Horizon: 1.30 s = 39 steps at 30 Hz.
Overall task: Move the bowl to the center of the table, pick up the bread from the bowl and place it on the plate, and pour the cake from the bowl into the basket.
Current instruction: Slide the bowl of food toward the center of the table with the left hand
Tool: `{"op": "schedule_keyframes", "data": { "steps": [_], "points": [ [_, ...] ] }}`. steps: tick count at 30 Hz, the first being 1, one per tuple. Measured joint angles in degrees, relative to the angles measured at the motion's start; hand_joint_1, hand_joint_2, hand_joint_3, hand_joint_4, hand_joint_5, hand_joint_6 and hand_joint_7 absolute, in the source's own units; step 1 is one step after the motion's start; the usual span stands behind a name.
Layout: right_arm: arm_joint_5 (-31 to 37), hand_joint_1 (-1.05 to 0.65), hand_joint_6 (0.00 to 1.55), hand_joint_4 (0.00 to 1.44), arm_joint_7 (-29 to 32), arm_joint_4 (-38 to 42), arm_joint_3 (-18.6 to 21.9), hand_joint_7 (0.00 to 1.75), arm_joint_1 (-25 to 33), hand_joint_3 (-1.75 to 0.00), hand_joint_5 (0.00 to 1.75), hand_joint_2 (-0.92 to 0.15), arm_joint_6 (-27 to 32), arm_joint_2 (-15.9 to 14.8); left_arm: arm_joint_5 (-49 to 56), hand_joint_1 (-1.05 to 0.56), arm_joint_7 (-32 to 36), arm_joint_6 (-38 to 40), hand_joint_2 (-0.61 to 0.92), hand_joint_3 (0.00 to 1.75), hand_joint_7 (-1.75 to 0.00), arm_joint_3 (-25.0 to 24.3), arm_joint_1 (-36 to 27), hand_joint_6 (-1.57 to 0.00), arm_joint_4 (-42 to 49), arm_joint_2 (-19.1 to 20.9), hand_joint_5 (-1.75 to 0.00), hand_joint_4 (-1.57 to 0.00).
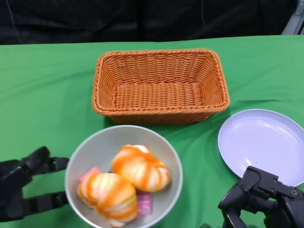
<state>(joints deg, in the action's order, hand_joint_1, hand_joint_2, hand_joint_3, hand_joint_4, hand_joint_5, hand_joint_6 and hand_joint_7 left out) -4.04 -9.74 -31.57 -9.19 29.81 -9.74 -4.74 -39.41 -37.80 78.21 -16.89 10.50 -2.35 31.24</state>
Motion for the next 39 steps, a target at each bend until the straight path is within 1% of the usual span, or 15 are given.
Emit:
{"op": "schedule_keyframes", "data": {
  "steps": [17, 31, 32, 36, 39],
  "points": [
    [0.2, -0.18, 0.76, 0.8, 0.5, 0.4, -0.4, 1.25, -0.3, -0.94, 1.55, -0.54, 0.0, 0.1, 0.0, -0.61, 0.7, -0.5, 0.92, 0.71, 0.0, 3.0, 0.4, 0.0, -1.5, -0.9, 0.0, 0.0],
    [0.0, -0.18, 0.76, 0.81, 0.5, 0.7, -0.7, 1.25, -0.4, -0.93, 1.54, -0.55, 0.0, 0.1, 0.0, -0.62, 1.2, -0.5, 0.92, 0.7, 0.0, 3.7, 1.0, 0.0, -1.7, -1.8, 0.0, 0.0],
    [0.0, -0.18, 0.75, 0.8, 0.5, 0.7, -0.7, 1.25, -0.4, -0.93, 1.54, -0.55, 0.0, 0.2, 0.0, -0.61, 1.6, -0.5, 0.92, 0.7, 0.0, 3.7, 1.1, 0.0, -1.8, -2.1, 0.0, 0.0],
    [0.0, -0.19, 0.75, 0.8, 0.6, 0.7, -1.2, 1.24, -0.5, -0.92, 1.54, -0.55, 0.0, 0.4, -0.4, -0.61, 3.4, -0.7, 0.92, 0.7, 0.0, 3.5, 1.7, 0.0, -3.0, -5.8, 0.0, 0.0],
    [0.0, -0.19, 0.75, 0.8, 0.7, 0.7, -1.3, 1.24, -0.4, -0.92, 1.54, -0.56, 0.0, 0.5, -1.0, -0.6, 3.5, -0.6, 0.92, 0.69, 0.0, 3.5, 1.8, 0.0, -3.2, -6.6, 0.0, 0.0]
  ]
}}
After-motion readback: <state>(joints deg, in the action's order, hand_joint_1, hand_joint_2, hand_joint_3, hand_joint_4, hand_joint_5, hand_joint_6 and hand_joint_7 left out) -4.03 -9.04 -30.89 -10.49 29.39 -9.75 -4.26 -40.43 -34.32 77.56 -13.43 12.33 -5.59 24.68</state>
